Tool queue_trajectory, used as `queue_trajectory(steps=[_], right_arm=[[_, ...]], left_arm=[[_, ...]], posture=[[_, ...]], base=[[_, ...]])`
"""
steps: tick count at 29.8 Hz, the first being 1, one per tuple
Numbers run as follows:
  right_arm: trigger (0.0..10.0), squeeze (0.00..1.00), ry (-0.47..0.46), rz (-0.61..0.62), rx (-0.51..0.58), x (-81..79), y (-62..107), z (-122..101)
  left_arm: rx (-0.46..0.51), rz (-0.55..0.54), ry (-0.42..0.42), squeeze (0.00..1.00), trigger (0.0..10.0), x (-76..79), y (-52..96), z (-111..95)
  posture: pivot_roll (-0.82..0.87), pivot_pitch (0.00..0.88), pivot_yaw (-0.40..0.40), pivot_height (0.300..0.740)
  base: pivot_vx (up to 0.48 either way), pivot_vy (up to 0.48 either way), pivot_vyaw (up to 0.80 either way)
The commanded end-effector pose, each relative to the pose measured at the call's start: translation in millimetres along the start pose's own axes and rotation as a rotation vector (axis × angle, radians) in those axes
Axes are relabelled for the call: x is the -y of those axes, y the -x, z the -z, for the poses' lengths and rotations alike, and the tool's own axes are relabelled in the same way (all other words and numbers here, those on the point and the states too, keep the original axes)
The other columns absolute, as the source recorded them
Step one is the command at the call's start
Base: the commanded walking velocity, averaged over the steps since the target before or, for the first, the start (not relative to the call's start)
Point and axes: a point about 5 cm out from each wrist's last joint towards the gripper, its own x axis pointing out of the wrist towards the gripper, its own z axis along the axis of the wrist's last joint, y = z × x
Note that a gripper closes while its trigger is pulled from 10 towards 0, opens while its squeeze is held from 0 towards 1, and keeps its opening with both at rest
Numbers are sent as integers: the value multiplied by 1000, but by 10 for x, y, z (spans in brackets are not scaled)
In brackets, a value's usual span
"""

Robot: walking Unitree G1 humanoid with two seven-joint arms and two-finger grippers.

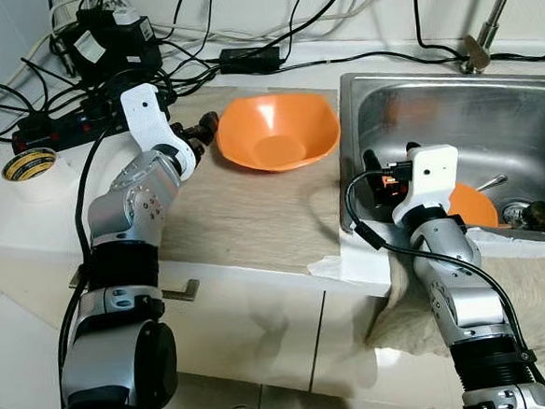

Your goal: Kitchen organization

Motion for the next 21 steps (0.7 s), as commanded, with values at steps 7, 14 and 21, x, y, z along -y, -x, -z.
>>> queue_trajectory(steps=[7, 14, 21], right_arm=[[10000, 0, 3, -18, -10, -28, 11, 40], [10000, 0, 0, -23, -13, -48, 7, 50], [10000, 0, -5, -20, -4, -56, -3, 35]], left_arm=[[-68, 110, 223, 0, 10000, 184, -13, 1], [52, 24, -248, 0, 10000, 101, 18, -50], [94, -6, -506, 0, 10000, 30, 51, 45]], posture=[[-53, 0, 40, 732], [-50, 0, 41, 732], [-47, 0, 43, 732]], base=[[0, 0, 0], [0, 0, 0], [0, 0, 0]])
